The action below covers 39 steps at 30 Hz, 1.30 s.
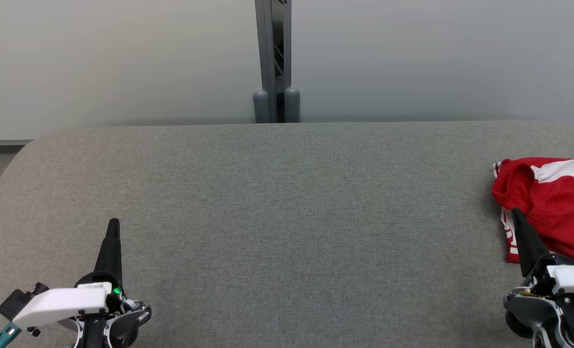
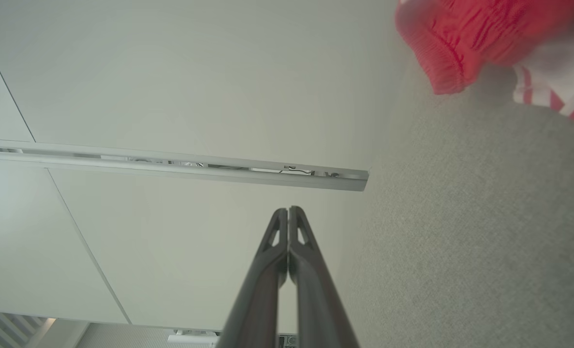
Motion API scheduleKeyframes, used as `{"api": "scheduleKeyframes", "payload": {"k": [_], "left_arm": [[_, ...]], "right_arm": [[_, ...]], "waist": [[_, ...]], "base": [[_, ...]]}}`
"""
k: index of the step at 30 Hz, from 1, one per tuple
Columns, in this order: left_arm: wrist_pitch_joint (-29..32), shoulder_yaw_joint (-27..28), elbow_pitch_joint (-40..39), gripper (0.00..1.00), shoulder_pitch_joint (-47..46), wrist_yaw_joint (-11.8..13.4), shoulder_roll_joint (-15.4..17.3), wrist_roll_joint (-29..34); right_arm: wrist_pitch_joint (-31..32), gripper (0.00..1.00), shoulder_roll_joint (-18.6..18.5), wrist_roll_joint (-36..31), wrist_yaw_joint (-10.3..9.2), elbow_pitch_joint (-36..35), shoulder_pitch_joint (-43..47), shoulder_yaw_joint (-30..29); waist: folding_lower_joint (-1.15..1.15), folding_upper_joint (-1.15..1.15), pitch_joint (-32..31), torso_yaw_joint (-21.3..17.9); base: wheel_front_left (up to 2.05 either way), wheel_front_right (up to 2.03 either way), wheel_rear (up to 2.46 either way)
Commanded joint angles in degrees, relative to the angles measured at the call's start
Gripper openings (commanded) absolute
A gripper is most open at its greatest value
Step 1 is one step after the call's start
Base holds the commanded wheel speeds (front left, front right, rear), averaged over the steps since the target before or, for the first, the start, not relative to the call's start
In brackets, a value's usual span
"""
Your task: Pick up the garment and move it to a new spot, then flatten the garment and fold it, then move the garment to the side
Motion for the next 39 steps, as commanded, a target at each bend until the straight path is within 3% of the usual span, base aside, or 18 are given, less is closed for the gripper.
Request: {"api": "scheduleKeyframes", "payload": {"k": [1,11,39], "left_arm": [[0.3,0.4,-0.4,0.00,-1.2,-0.4,0.4,-1.1],[1.0,0.7,-0.4,0.00,-1.5,-0.7,0.4,-4.1],[0.9,0.7,-0.4,0.00,-1.5,-0.7,0.4,-4.0]], "right_arm": [[0.6,0.00,-0.6,1.3,0.02,-0.3,-0.7,-0.3],[1.8,0.00,-0.6,4.6,0.02,-0.4,-1.1,-0.7],[1.7,0.00,-0.6,4.5,0.02,-0.4,-1.1,-0.7]], "waist": [[0.00,0.00,0.1,0.0],[0.00,0.00,0.4,0.0],[0.00,0.00,0.4,0.0]], "base": [[0.00,0.00,0.00],[0.00,0.00,0.00],[0.00,0.00,0.00]]}}
